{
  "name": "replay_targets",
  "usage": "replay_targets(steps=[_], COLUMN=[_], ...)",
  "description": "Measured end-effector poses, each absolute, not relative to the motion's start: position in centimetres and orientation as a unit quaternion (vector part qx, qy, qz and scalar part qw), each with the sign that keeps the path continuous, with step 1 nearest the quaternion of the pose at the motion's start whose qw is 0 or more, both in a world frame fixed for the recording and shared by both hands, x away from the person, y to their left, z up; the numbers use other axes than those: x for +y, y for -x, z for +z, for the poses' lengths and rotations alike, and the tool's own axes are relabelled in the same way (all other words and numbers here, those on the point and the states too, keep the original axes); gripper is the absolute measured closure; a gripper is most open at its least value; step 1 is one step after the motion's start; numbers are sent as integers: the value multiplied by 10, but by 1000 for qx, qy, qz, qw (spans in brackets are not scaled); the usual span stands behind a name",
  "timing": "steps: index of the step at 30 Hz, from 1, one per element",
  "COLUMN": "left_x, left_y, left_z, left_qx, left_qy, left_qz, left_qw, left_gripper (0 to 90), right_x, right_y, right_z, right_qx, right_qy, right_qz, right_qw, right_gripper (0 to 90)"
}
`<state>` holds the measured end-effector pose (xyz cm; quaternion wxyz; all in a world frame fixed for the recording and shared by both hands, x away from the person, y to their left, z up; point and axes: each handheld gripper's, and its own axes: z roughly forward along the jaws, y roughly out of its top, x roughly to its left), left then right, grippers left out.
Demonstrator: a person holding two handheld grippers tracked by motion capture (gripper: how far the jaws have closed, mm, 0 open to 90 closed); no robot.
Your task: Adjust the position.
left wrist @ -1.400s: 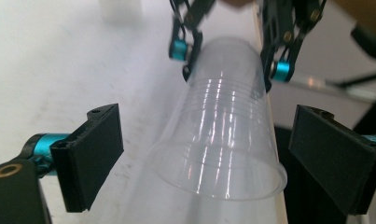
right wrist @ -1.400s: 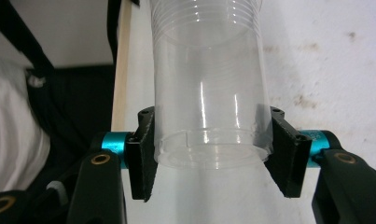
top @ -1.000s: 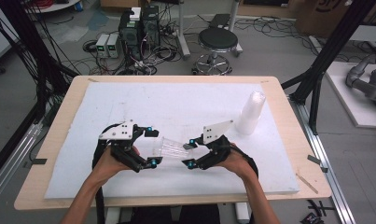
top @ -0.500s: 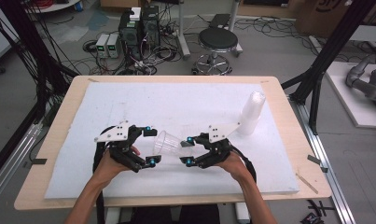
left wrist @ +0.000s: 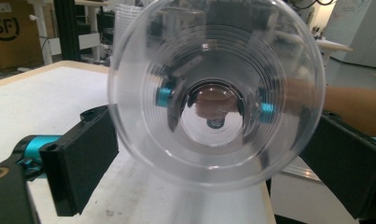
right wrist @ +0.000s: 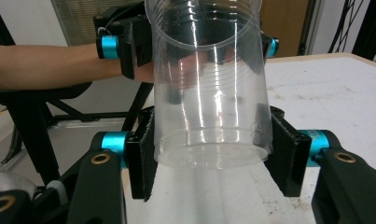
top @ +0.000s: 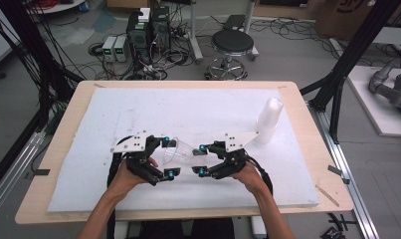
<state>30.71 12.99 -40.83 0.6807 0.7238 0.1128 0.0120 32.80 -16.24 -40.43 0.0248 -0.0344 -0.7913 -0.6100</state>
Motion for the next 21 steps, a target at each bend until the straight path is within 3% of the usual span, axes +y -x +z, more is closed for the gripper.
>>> replay_targets(steps=[14,21], left_x=[117,118], left_y=[-310,-311], left_z=[-401,-399], left_qx=[105,103], left_qy=[-716,-705], left_qz=[12,3], left_qw=[691,702], left_gripper=[64,178], right_x=[-164,-164], right_y=[-328,-328], right_z=[-403,-403], right_qx=[-784,-780], right_qy=[33,27], right_qz=[-619,-624], right_qw=[28,28], right_gripper=[431,430])
